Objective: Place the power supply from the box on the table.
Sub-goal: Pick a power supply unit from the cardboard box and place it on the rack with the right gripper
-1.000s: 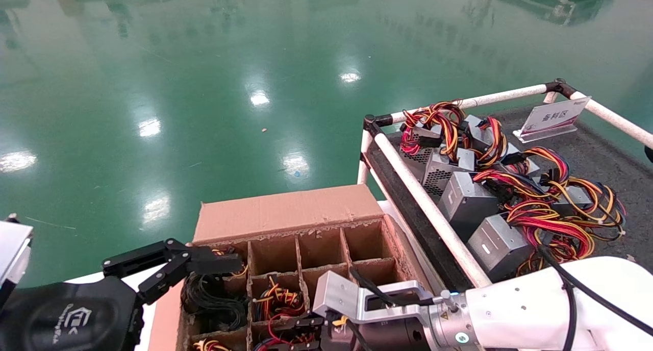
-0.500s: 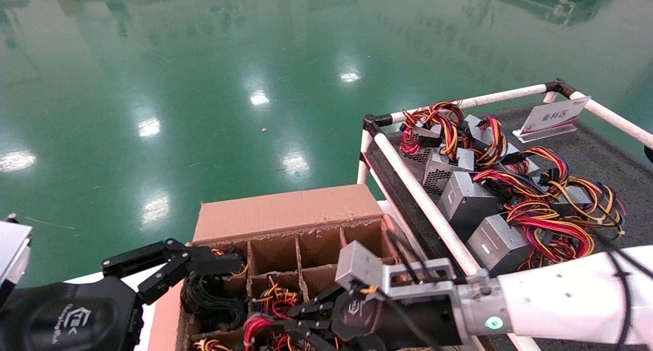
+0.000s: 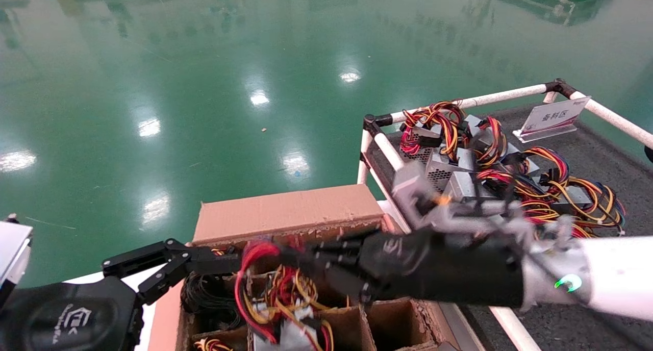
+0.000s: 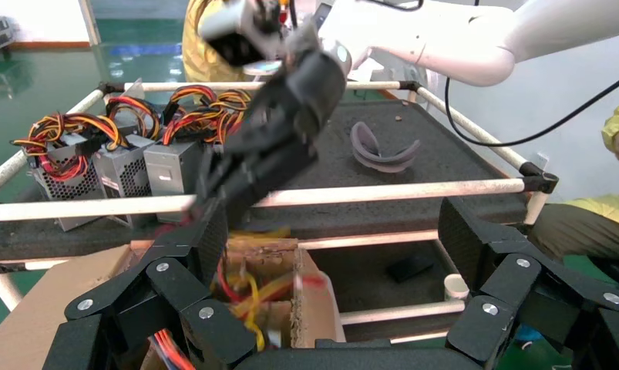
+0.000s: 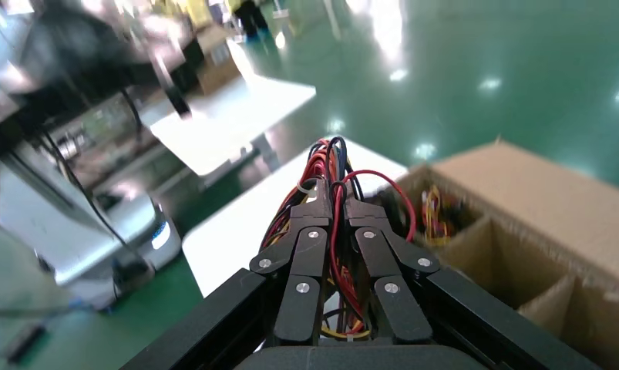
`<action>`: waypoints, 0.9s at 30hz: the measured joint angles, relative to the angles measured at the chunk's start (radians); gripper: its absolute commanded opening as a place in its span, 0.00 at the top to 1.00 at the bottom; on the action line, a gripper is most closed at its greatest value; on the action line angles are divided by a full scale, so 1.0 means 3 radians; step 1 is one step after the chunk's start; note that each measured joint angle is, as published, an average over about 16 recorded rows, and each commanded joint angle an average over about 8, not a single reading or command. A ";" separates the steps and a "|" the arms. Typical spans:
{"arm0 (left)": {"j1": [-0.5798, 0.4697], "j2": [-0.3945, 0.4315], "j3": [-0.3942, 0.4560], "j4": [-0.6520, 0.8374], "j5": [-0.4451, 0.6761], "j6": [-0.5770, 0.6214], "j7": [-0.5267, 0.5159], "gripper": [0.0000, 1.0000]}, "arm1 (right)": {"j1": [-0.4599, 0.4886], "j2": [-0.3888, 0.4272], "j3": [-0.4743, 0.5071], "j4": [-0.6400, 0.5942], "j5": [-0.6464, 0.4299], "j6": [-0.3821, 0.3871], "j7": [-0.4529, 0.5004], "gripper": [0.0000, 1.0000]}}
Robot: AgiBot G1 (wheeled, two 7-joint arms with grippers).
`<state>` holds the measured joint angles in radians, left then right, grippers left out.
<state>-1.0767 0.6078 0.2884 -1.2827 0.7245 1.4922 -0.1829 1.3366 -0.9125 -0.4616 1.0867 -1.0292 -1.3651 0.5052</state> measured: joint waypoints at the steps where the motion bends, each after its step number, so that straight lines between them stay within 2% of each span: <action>1: 0.0000 0.0000 0.0000 0.0000 0.0000 0.0000 0.0000 0.00 | 0.0010 0.0028 0.0025 0.0031 0.0037 0.0018 0.0067 1.00; 8: 0.0000 -0.0001 0.0002 0.0000 -0.0001 -0.0001 0.0001 0.00 | 0.0141 0.0227 0.0199 0.0149 0.0254 0.0153 0.0463 1.00; 14: -0.0001 -0.0001 0.0003 0.0000 -0.0002 -0.0001 0.0002 0.00 | 0.0364 0.0385 0.0329 0.0035 0.0329 0.0240 0.0629 1.00; 20: -0.0001 -0.0002 0.0004 0.0000 -0.0003 -0.0002 0.0002 0.00 | 0.0696 0.0485 0.0405 -0.0325 0.0265 0.0284 0.0586 1.00; 27: -0.0001 -0.0002 0.0006 0.0000 -0.0004 -0.0003 0.0003 0.00 | 0.1158 0.0475 0.0420 -0.0979 0.0059 0.0347 0.0287 1.00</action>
<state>-1.0771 0.6071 0.2901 -1.2827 0.7233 1.4914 -0.1820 1.6839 -0.7699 -0.3356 0.7929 -1.0116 -1.2612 0.5913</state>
